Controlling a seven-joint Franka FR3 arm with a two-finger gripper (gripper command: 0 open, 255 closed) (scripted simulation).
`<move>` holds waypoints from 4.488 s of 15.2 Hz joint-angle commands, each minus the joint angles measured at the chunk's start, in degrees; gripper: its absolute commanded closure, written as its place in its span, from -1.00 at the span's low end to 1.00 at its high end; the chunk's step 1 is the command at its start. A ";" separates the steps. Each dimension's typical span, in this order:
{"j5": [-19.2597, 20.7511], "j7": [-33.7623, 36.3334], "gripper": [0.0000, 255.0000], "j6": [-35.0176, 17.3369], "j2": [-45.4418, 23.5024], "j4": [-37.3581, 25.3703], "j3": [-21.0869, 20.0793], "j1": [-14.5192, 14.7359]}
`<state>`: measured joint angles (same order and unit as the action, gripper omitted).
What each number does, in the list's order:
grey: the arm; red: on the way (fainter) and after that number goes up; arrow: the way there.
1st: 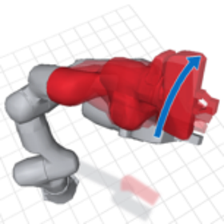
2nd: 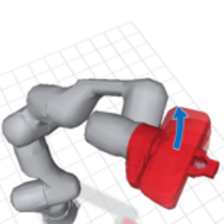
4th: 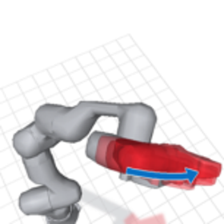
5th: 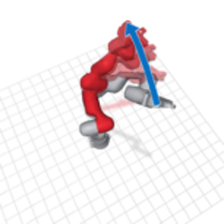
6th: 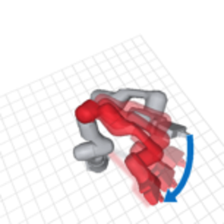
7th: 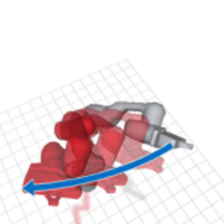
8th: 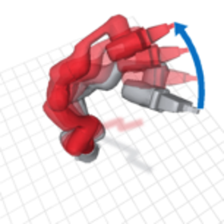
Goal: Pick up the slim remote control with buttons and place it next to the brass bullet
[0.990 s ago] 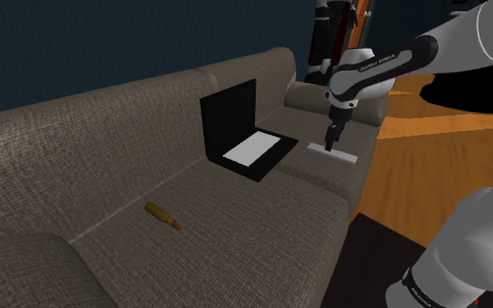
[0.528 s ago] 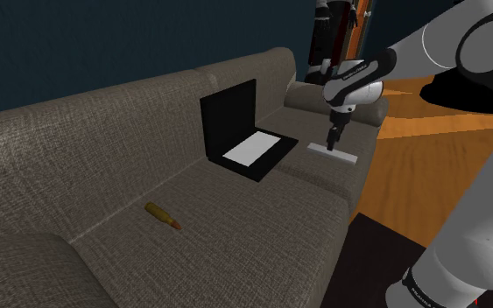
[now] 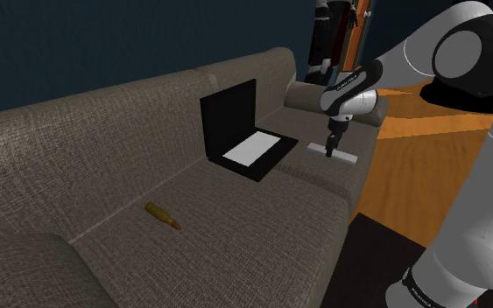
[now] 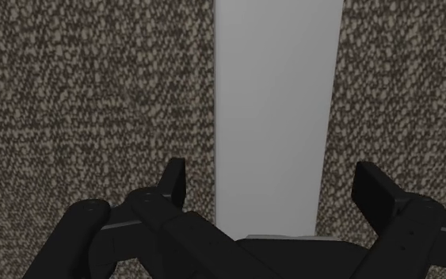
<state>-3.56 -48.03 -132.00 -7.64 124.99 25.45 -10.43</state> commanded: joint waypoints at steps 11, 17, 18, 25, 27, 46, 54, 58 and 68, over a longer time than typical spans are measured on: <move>-0.33 -0.21 1.00 -0.57 -0.54 0.07 -0.06 -0.06; -0.33 -0.22 1.00 -0.57 -0.53 0.08 -0.06 -0.07; -0.33 -0.21 1.00 -0.58 -0.54 0.08 -0.07 -0.06; 1.72 1.18 1.00 4.45 2.82 -1.94 0.27 0.30; 2.21 1.52 1.00 5.90 3.68 -2.64 0.31 0.38; 7.79 15.74 1.00 12.73 16.73 2.86 -5.88 5.38; 7.81 27.81 1.00 12.65 22.24 8.80 -13.24 9.90; 6.90 33.60 1.00 12.71 23.52 10.21 -17.09 12.37; 3.88 47.72 1.00 12.87 22.30 9.11 -26.59 18.82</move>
<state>0.71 -2.10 -118.75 15.44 134.49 0.02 7.60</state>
